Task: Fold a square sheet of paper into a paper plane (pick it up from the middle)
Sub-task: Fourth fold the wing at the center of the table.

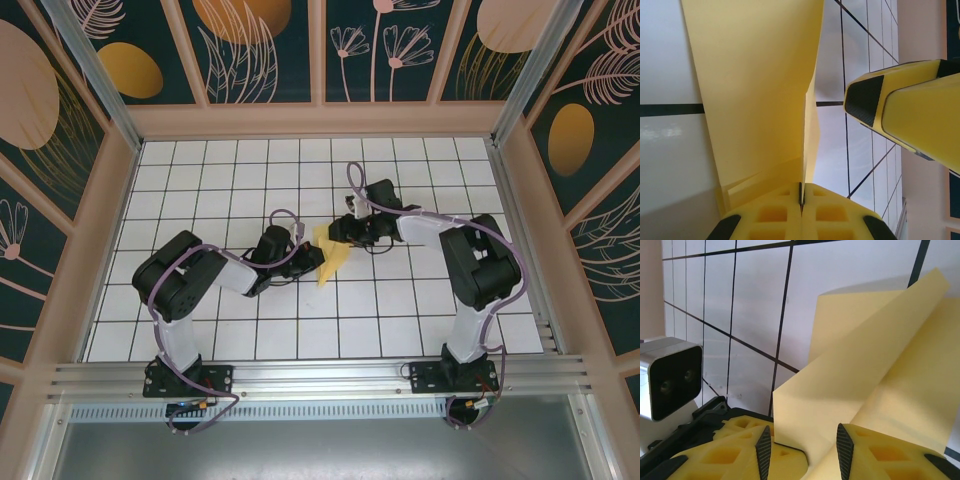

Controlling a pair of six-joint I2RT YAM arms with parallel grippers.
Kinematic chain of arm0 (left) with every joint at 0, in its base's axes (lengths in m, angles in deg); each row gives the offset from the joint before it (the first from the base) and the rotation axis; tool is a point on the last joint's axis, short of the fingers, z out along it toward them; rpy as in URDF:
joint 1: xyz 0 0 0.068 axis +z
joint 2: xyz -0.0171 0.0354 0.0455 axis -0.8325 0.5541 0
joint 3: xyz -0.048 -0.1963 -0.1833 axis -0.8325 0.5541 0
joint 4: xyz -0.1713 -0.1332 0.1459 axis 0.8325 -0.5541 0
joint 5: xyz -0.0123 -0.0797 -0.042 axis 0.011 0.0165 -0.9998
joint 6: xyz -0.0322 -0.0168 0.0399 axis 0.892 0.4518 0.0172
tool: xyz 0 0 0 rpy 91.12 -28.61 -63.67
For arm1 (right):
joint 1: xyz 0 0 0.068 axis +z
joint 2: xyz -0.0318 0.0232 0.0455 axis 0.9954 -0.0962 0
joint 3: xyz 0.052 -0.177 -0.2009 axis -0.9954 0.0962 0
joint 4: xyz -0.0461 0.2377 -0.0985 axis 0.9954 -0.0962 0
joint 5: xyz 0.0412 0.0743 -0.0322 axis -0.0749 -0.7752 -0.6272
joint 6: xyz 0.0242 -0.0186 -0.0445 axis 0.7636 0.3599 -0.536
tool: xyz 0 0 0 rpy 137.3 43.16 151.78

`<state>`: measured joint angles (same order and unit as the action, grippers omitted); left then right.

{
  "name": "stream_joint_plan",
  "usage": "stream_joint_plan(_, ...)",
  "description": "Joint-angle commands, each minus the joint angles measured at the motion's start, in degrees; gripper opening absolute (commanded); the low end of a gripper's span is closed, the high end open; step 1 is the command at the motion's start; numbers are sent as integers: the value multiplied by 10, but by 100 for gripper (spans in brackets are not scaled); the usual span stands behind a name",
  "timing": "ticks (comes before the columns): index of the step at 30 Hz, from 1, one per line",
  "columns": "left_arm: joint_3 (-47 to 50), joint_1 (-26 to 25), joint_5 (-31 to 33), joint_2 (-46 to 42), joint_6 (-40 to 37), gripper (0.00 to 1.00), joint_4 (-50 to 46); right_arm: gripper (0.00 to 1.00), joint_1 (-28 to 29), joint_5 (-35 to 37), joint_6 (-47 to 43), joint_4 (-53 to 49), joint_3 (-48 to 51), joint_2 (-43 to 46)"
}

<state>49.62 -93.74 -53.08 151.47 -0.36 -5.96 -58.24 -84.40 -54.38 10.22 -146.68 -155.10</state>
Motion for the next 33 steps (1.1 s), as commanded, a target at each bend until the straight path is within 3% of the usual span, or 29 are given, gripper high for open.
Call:
stream_joint_plan(1, -5, 5, -14, 13, -12, 0, 32, 41, -1, -18, 8, 10, 12, -5)
stream_joint_plan(18, -3, 5, -13, 24, -13, 0, 41, 40, 3, 18, 0, -27, -16, -68)
stream_joint_plan(22, -1, 5, -14, 23, -12, 16, 42, 42, 7, 47, 5, -40, -16, -73)
stream_joint_plan(25, 2, 5, -11, 21, -16, 19, 35, 43, 11, 54, 14, -41, -14, -74)
stream_joint_plan(33, -8, 1, -13, 33, -24, 12, 21, 43, 21, 51, 28, -35, -13, -70)
